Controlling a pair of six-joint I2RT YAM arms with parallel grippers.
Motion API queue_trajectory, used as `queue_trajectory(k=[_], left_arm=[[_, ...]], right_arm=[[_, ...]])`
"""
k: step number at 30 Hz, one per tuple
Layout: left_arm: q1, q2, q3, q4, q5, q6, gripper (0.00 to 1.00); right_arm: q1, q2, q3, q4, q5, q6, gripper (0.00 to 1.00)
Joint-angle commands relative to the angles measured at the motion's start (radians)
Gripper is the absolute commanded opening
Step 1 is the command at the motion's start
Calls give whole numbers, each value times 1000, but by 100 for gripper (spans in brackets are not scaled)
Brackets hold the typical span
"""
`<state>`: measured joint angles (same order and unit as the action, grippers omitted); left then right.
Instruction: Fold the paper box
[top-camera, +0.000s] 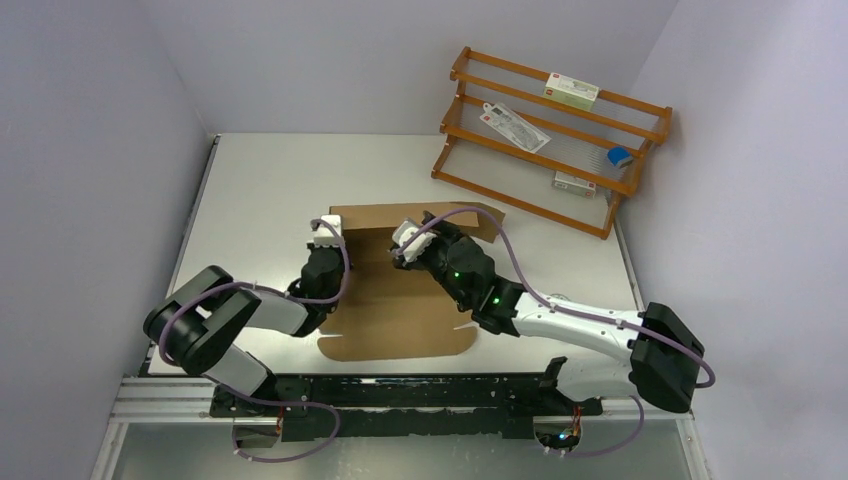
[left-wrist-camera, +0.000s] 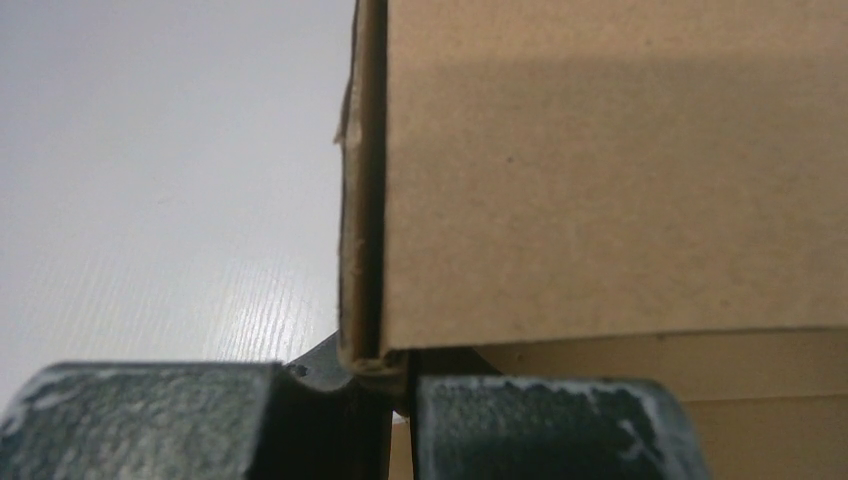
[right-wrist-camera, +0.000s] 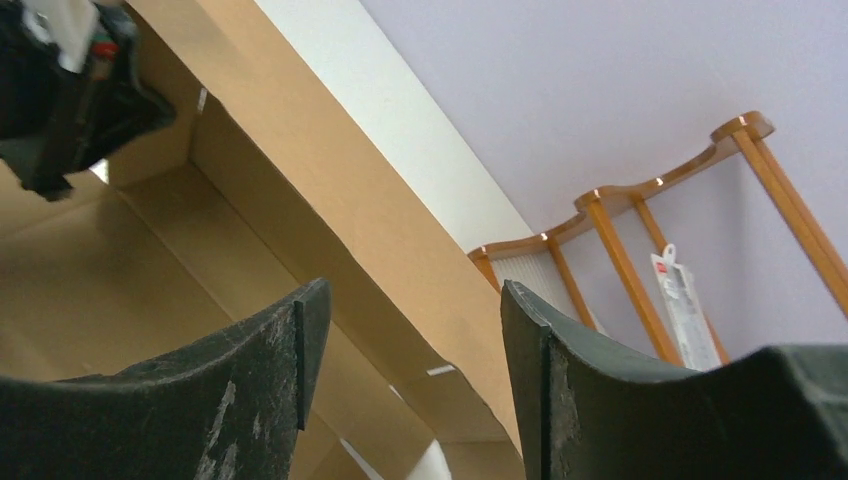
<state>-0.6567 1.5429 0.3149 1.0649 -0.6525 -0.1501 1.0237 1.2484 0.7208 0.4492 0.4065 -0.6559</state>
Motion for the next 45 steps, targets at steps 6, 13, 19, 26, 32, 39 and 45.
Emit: queue_trajectory(k=[6,13,19,26,32,39,45], left_arm=[[14,-50,89,-228,81,-31,17],[19,-149,87,-350,113,-91,45],[19,-285,100,-559,93,-165,52],[19,-491,89,-788,261,-302,56],[19,-643,192,-1015,325,-359,60],[30,-686,320,-1094,286,-319,82],[234,-545,394,-1039,438,-348,86]], right_arm=[[-4,-42,-52,108,46,143,75],[-10,-69,-83,146,147,177,77],[-11,-86,-94,166,165,193,78],[-64,-126,-114,124,171,270,79],[-177,-240,-131,30,141,422,79],[-381,-284,-123,-31,102,589,80],[-487,-203,-78,-70,42,610,83]])
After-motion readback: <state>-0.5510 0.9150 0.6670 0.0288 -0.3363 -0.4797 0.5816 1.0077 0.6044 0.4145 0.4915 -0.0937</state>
